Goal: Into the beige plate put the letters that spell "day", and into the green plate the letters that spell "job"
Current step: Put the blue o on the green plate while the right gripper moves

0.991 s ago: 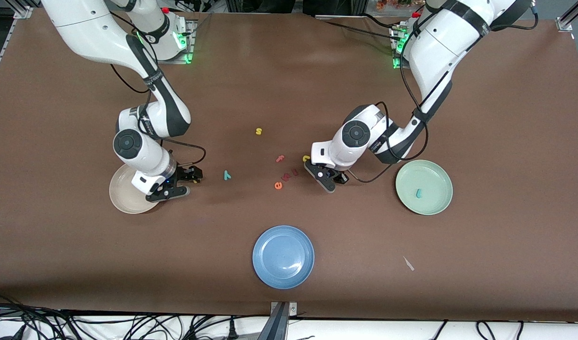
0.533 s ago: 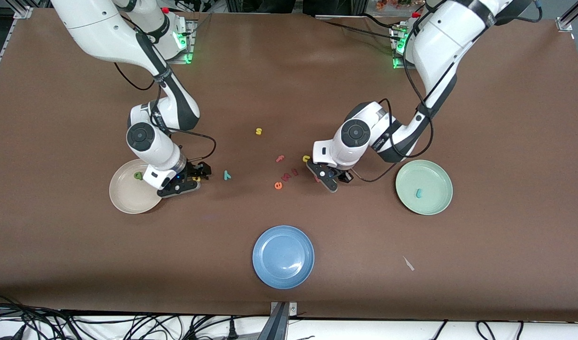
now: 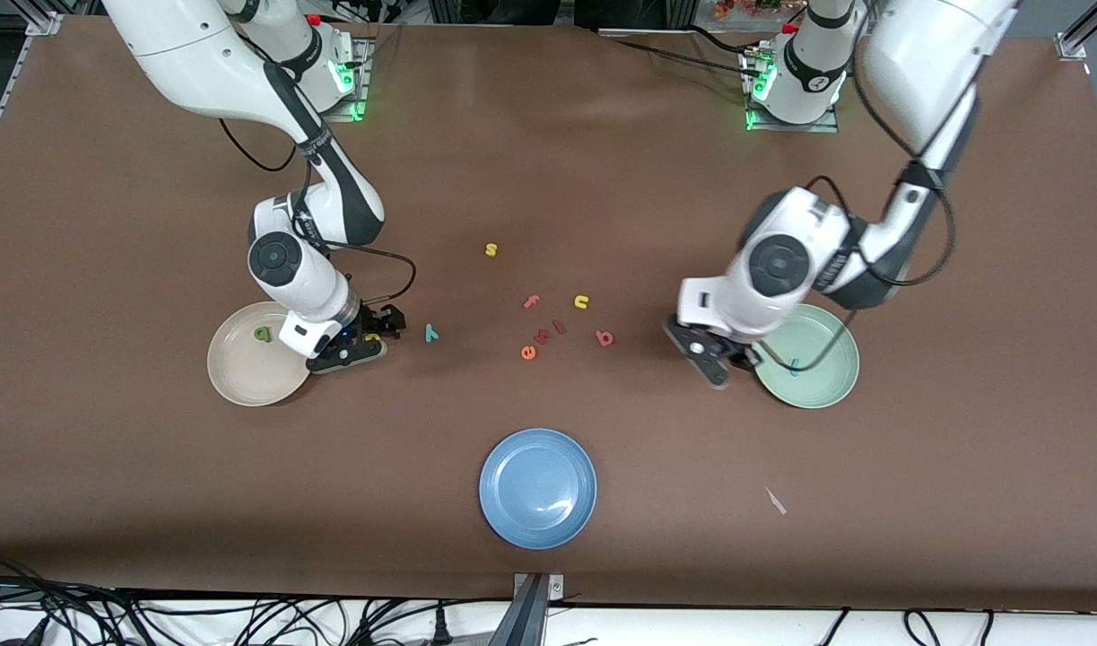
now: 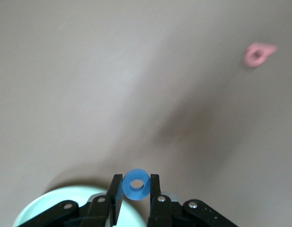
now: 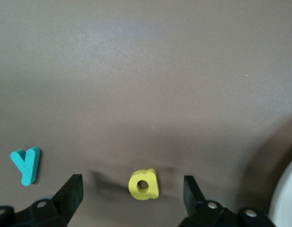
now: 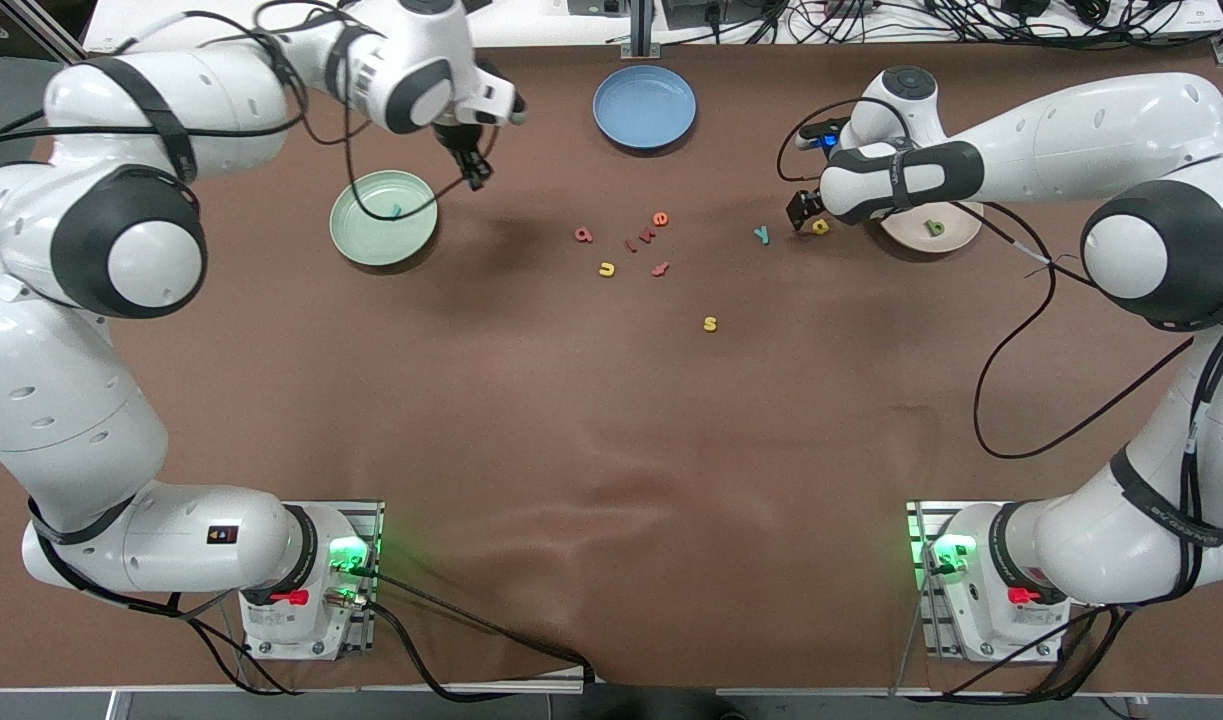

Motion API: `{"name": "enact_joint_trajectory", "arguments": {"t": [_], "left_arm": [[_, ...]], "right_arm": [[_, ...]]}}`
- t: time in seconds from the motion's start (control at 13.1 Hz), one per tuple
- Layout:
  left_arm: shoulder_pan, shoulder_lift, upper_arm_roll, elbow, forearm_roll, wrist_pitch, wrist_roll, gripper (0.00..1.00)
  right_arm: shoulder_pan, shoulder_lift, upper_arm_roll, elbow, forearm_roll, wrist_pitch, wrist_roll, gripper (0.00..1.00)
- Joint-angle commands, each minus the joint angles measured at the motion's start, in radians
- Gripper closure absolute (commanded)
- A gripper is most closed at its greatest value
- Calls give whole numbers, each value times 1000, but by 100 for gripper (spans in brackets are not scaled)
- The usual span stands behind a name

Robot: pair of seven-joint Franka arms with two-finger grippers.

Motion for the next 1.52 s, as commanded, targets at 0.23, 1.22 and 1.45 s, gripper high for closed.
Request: {"name": "enact_joint_trajectory", "arguments": {"t": [0.23,1.22,1.45], "left_arm": [[172,-57,-26,-155,19,25,109,100],[344,-99,-83,-372,28,257,133,0],[347,-155,-141,-363,10,207,110,0]], "right_arm": [[-7,9,-3,12,4,-56,-25,20],[-4,11,-3,25,6,-62,-14,58],[-1,11,-3,24,6,-62,-13,64]]}}
